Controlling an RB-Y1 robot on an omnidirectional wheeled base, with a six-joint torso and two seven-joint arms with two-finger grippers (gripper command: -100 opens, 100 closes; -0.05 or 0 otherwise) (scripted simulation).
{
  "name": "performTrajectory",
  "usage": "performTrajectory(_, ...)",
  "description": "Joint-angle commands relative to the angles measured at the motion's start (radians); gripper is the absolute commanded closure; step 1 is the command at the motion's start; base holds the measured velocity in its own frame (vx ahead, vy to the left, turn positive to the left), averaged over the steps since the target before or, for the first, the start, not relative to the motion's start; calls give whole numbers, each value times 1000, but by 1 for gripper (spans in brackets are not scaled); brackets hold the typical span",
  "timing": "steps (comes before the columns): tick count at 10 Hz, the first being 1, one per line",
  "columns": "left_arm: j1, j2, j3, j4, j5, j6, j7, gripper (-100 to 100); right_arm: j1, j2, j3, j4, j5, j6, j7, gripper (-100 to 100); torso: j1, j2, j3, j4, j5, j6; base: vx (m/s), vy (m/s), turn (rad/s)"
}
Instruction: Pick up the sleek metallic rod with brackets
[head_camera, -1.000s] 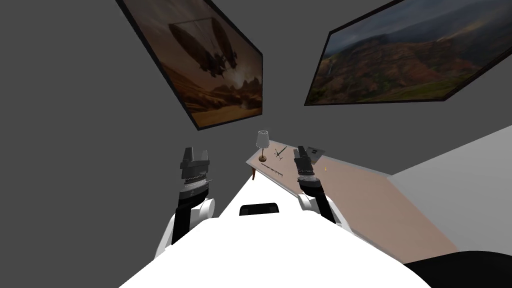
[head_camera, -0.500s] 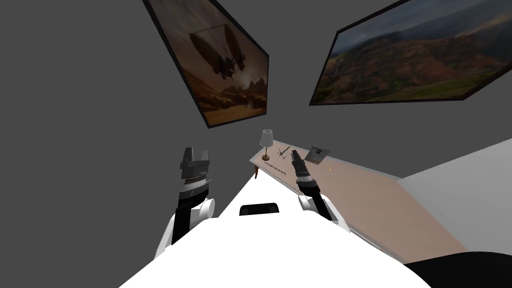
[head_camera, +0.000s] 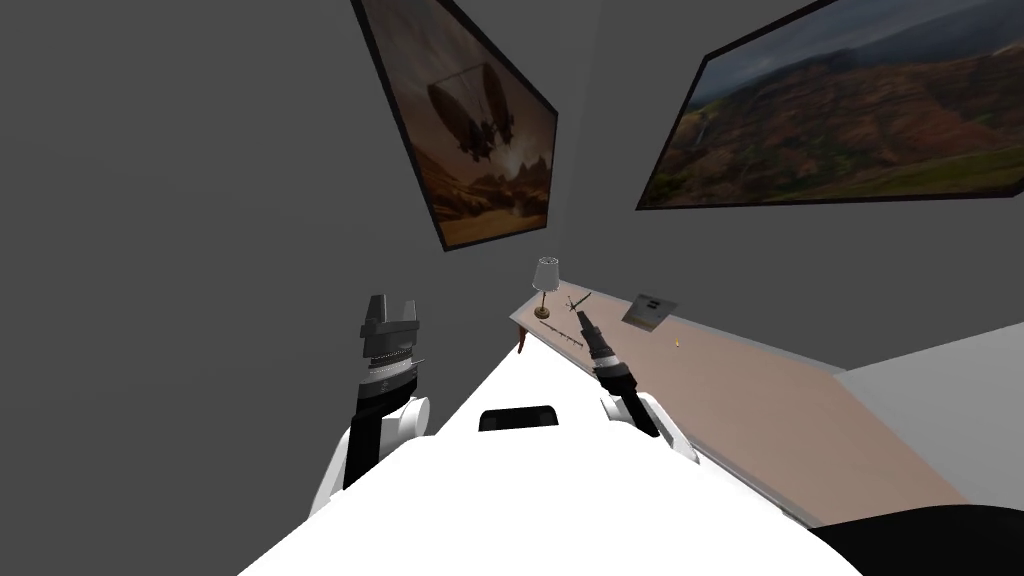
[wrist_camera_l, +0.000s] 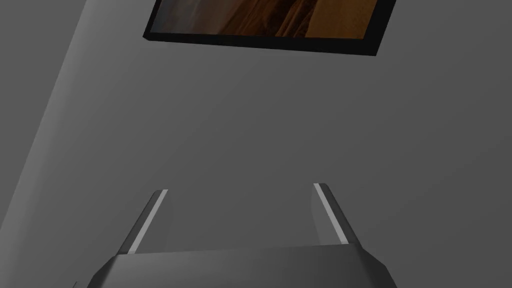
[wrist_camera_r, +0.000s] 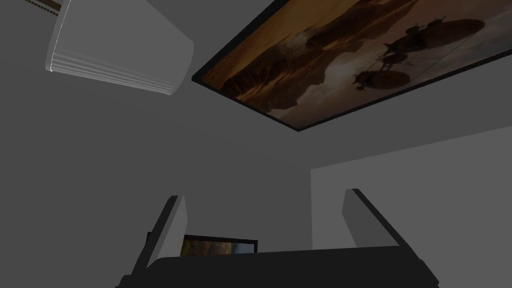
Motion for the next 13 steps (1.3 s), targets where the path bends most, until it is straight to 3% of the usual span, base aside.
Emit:
performTrajectory(1, 0, 0, 0, 0, 0, 0, 0, 0, 2, -11, 1, 50, 30, 17, 5, -100, 0, 0, 0, 0, 0, 0, -44, 94, 138)
performTrajectory(2, 0, 0, 0, 0, 0, 0, 0, 0, 2, -11, 1, 57, 30, 17, 5, -100, 0, -1, 0, 0, 0, 0, -33, 65, 76)
performTrajectory(6, 0, 0, 0, 0, 0, 0, 0, 0, 0, -34, -4, 167, 79, 35, 13, -100, -2, -2, -1, 0, 0, 0, -27, 70, 143)
performTrajectory(8, 0, 0, 0, 0, 0, 0, 0, 0, 1, -57, -6, 249, 129, 57, 26, -100, -2, -3, -2, -1, 0, -1, -5, 105, 267)
performTrajectory(13, 0, 0, 0, 0, 0, 0, 0, 0, 8, -82, -6, 398, 178, 82, 45, -100, -3, -4, -2, -1, -1, 0, 3, 66, 148)
